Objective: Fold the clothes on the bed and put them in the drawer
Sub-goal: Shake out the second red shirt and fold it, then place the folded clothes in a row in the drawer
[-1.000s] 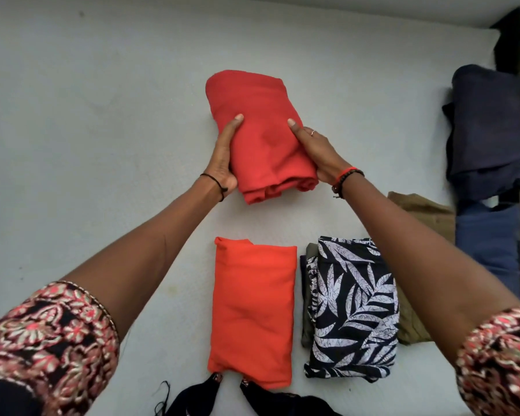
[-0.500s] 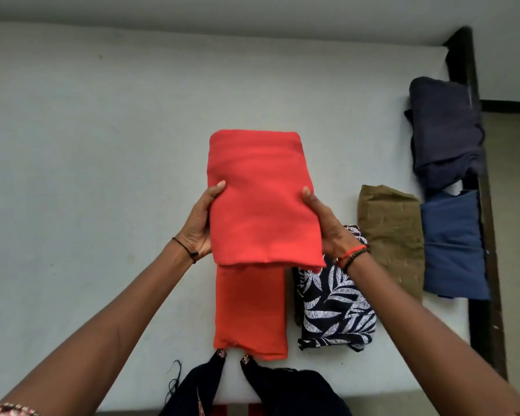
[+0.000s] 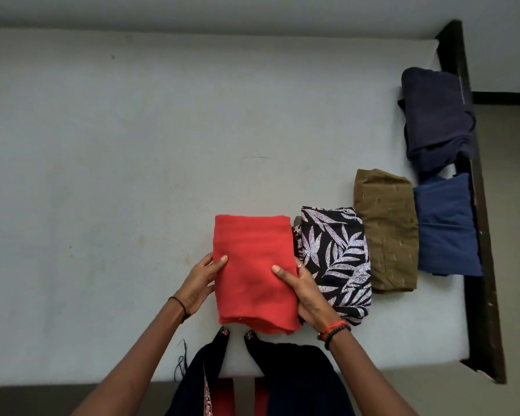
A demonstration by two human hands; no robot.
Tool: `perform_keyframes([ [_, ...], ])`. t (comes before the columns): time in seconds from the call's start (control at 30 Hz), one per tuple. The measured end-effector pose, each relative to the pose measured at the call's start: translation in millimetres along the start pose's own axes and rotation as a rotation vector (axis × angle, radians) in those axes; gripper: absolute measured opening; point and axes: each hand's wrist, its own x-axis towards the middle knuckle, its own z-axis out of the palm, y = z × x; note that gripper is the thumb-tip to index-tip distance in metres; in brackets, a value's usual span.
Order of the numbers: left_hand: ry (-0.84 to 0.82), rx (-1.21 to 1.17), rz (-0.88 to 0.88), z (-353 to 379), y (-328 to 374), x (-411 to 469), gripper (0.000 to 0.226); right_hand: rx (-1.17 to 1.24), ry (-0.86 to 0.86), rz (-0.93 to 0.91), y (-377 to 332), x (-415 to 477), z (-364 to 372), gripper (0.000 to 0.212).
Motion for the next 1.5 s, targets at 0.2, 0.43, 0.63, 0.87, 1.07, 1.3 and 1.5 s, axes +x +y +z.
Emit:
perform_keyframes([
  [0.2, 0.355, 0.204, 0.176, 18, -7, 3, 0.043, -0.165, 0.162, -0.099, 7, 10, 12, 0.045],
  [0.43, 0.556, 0.685, 0.643, 41, -9, -9, 0.030, -0.657, 0.379, -0.076, -7, 7, 21, 0.047],
  [0.63, 0.415, 0.820, 0.495, 59, -15, -31, 0.042, -0.851, 0.347, 0.019, -17, -17, 22, 0.049],
  [0.87, 0.277, 0.943, 0.315, 65, -12, -55, 0.043, -0.959, 0.339, -0.037, -21, -56, 9, 0.013],
  [1.07, 0.219, 0.896, 0.210, 76, -13, -84, 0.021, -0.786, 0.386, -0.139, -38, -99, -9, 0.018],
  [1.3, 0.068, 0.780, 0.170, 126, -5, -122, 0.023, -0.596, 0.457, -0.312, -74, -164, -46, 0.025],
  [1.5, -0.018, 0.642, 0.171, 218, 5, -142, 0.014, -0.432, 0.564, -0.358, -103, -204, -103, 0.016],
])
